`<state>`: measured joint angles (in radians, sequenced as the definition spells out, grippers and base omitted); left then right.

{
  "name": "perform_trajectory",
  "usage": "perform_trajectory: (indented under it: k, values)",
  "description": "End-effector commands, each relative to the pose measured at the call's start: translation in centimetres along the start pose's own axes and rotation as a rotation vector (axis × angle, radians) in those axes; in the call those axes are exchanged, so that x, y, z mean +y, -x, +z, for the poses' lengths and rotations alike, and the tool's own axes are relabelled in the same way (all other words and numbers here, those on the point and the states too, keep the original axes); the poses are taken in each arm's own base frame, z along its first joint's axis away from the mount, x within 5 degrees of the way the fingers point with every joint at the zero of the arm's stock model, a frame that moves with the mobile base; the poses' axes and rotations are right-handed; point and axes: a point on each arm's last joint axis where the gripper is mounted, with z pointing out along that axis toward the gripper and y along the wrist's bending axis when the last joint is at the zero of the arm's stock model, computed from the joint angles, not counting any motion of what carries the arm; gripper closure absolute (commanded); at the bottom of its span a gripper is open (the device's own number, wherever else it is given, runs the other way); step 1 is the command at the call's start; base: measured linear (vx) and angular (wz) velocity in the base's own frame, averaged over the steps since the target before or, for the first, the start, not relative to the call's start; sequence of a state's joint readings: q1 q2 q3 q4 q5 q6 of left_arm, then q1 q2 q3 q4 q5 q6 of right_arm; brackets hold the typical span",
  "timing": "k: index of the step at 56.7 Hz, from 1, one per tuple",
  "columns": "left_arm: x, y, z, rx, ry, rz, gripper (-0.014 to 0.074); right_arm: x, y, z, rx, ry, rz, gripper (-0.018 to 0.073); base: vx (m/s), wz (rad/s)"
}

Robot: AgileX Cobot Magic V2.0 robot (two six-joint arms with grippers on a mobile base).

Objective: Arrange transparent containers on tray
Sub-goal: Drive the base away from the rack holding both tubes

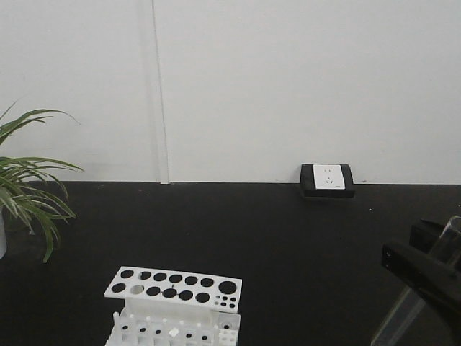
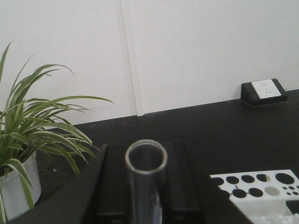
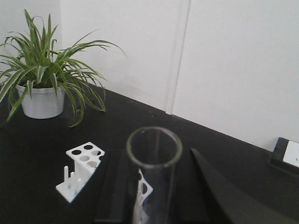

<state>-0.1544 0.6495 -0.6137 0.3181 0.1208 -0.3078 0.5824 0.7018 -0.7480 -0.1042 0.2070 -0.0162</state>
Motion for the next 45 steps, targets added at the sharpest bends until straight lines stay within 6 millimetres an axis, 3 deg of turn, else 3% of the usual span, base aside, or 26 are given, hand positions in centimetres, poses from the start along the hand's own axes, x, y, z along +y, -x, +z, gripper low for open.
perform_trajectory:
  k: [1,45]
  values:
    - [-0.3,1.62,-0.12,-0.103,-0.031,-0.011,0.0451,-0.22,1.85,-0.42,-0.124,-0.012,-0.01,0.0571,-0.25,0.05]
    - [-0.3,1.62,-0.12,-0.103,-0.031,-0.011,0.0451,-0.22,1.74,-0.4,-0.112,-0.012,-0.01,0.0571,-0.34,-0.01]
